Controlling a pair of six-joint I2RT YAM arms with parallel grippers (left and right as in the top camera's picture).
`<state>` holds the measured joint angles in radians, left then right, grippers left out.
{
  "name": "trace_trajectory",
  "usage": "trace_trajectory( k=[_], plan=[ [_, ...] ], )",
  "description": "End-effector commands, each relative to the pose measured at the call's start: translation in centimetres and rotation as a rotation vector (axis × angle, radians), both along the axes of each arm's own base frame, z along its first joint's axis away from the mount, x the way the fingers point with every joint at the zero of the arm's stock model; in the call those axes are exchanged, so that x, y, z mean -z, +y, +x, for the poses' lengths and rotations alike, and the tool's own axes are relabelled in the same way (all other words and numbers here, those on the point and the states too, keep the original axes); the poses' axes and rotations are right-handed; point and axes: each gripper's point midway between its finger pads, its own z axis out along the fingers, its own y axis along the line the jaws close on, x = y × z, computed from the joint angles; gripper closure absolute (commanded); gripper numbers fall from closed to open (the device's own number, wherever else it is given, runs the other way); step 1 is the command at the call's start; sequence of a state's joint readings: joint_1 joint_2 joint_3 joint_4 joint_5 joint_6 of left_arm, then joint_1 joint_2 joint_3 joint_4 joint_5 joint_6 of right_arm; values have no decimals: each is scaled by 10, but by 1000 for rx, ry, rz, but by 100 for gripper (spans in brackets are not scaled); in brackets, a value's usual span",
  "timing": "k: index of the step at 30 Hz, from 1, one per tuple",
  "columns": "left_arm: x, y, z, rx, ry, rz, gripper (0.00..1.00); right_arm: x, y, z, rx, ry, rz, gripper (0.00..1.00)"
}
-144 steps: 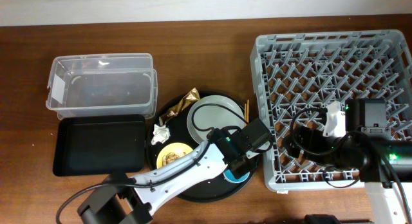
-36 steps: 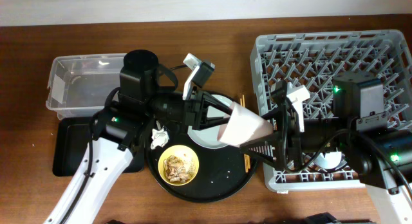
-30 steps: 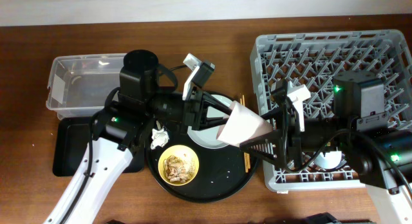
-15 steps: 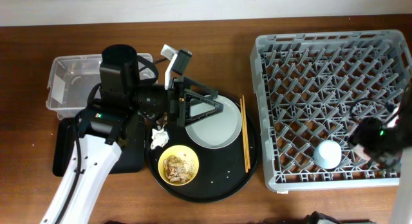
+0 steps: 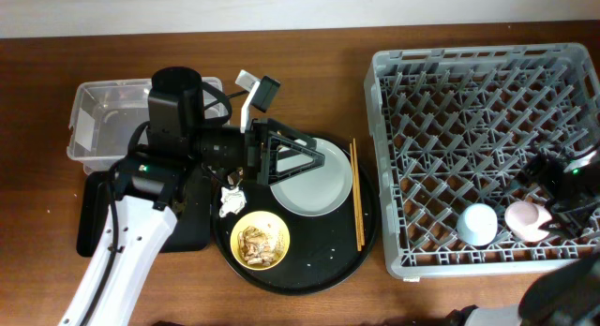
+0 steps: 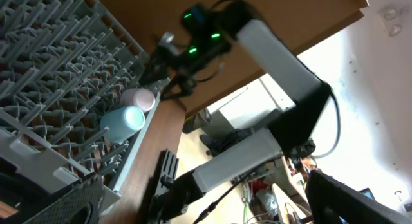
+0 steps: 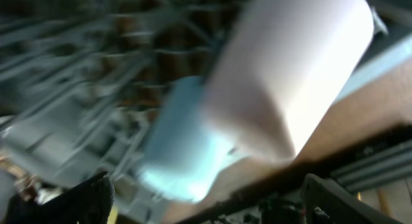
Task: Sort waste into correct bins and load items into the dishwasher rack
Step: 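Place the pink cup into the dish rack with the right gripper, then reach the right gripper to the wooden chopsticks and grasp them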
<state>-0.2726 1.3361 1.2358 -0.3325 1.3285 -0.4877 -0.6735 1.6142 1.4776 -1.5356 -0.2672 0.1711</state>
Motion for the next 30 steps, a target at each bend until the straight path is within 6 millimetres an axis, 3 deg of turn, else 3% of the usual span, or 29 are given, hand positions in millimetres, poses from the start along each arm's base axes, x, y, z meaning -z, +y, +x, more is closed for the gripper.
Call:
trace_trajectory(
  k=[1,2,3,5,6,7,9,11,13,15,17,19,21,24,27,28,30],
  plan=[
    [-6,2,3,-50,-46,12,0,-109,45,15,-221,-499,-88,8],
    [-8,8,10,-153,-78,52,0,-144,91,12,-403,-700,-83,9],
    [-4,20,17,-296,-122,132,0,-160,123,3,-541,-788,-88,10],
    [27,83,30,-718,-118,446,0,-172,180,-28,-756,-846,-61,15],
    [41,121,23,-885,-98,595,0,-177,207,-45,-835,-861,-8,21],
    [49,143,13,-957,-88,686,0,-174,215,-53,-850,-825,-1,22],
    [60,150,2,-935,-88,759,0,-152,214,-51,-810,-680,-76,25],
    [66,151,-2,-923,-65,780,0,-103,235,-47,-872,-482,-111,25],
    [65,151,-1,-925,-67,778,0,-40,269,-39,-944,-316,-121,27],
    [66,151,-2,-924,-66,779,0,17,293,-27,-1002,-189,-160,35],
    [66,151,-2,-923,-65,781,0,66,297,-12,-963,-36,-212,42],
    [66,151,-2,-924,-65,781,0,113,297,-5,-974,95,-248,64],
    [67,151,-1,-922,-62,783,0,141,290,1,-970,159,-285,65],
    [71,150,1,-916,-50,795,0,153,282,22,-1011,108,-277,63],
    [76,149,4,-909,-37,807,0,163,277,22,-1025,93,-260,62],
    [77,149,5,-907,-33,811,0,163,285,19,-1071,80,-211,64],
    [78,149,6,-905,-30,813,0,164,280,22,-1064,80,-229,69]
  ],
)
